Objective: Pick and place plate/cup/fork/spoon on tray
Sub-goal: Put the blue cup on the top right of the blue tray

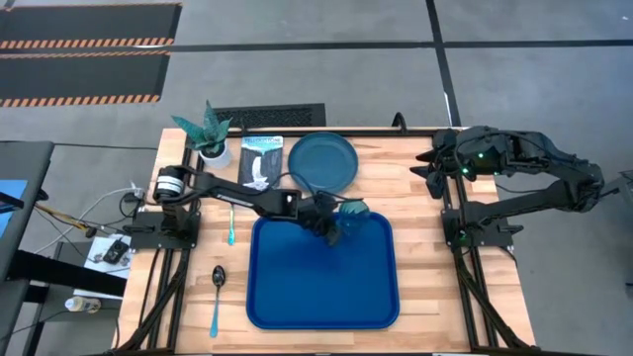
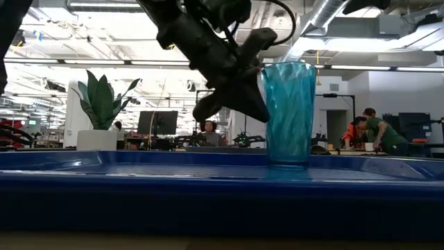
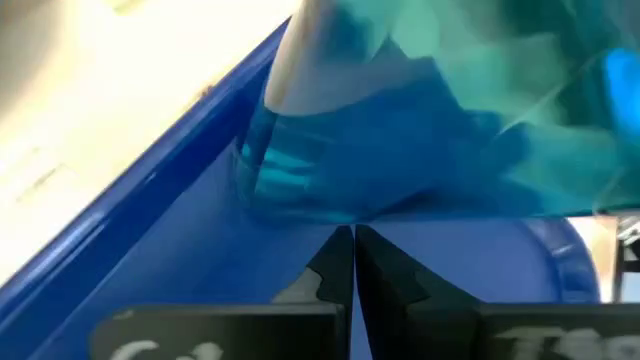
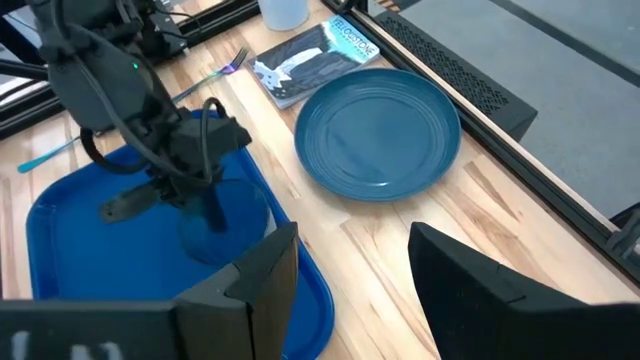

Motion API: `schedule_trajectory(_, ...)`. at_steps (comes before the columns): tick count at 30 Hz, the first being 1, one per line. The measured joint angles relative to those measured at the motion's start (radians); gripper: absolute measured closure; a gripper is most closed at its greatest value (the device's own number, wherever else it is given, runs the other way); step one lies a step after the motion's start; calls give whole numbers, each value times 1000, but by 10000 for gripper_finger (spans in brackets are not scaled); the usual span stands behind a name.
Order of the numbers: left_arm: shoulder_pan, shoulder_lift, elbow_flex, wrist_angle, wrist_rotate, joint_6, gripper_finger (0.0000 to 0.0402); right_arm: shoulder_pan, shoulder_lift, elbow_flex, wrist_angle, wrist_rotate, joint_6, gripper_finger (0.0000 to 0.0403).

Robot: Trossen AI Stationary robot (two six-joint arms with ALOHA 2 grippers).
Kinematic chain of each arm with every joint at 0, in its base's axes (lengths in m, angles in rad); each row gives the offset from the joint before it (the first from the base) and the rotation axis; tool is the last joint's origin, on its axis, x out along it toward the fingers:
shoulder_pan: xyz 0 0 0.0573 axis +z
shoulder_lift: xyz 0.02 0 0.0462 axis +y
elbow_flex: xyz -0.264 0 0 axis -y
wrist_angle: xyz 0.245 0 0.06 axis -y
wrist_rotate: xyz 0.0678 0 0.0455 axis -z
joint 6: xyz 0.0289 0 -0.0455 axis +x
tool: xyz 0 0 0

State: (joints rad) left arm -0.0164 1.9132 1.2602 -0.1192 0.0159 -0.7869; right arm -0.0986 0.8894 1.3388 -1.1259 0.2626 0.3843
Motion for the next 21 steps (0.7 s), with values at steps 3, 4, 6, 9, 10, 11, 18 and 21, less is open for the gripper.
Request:
schedule_trajectory(3, 2, 20, 0, 39, 6, -20, 401, 0, 0, 0, -6, 0, 0, 189)
schedule_trajectory(4, 4, 27, 0, 53, 6, -23, 401, 0, 0, 0, -9, 0, -1, 189)
schedule_trajectory(6, 10, 43, 0, 79, 15, -37, 401, 0, 0, 0, -17, 0, -1, 189)
schedule_trajectory(9, 12, 71, 0, 129, 32, -69, 401, 0, 0, 0, -29, 0, -3, 189)
schedule_trajectory(10, 12, 76, 0, 137, 33, -77, 401, 0, 0, 0, -30, 0, -3, 189)
schedule_trajectory(11, 12, 85, 2, 160, 33, -82, 401, 0, 0, 0, -31, 0, -3, 189)
schedule_trajectory(18, 17, 104, 8, 208, 33, -108, 401, 0, 0, 0, -31, 0, -2, 189)
schedule_trajectory(21, 19, 104, 8, 210, 22, -109, 401, 0, 0, 0, -32, 0, 0, 189)
